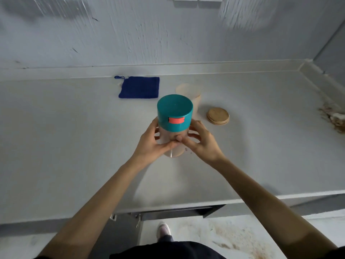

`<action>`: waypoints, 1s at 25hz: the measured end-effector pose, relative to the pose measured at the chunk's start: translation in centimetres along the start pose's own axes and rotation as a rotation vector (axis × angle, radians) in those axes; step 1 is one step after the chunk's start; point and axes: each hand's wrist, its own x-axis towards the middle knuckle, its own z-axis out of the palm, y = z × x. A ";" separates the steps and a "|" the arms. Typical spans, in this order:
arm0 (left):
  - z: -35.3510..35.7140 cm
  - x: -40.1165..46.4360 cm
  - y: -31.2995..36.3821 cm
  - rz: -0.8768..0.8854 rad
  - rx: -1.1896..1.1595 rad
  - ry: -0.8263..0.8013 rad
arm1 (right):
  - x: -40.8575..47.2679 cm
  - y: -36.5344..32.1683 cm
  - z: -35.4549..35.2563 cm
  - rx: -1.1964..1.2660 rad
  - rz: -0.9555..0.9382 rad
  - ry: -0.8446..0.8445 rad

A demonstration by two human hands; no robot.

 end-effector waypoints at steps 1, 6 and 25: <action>0.9 -1.4 0.2 0.001 0.011 0.010 | -1.5 0.1 -0.3 -0.001 -0.010 -0.010; 5.3 -8.7 0.9 -0.016 0.020 0.059 | -9.2 1.2 -1.6 -0.045 -0.028 -0.058; 12.1 -26.4 -8.8 -0.210 -0.005 -0.022 | -26.7 7.2 5.9 -0.196 0.308 -0.215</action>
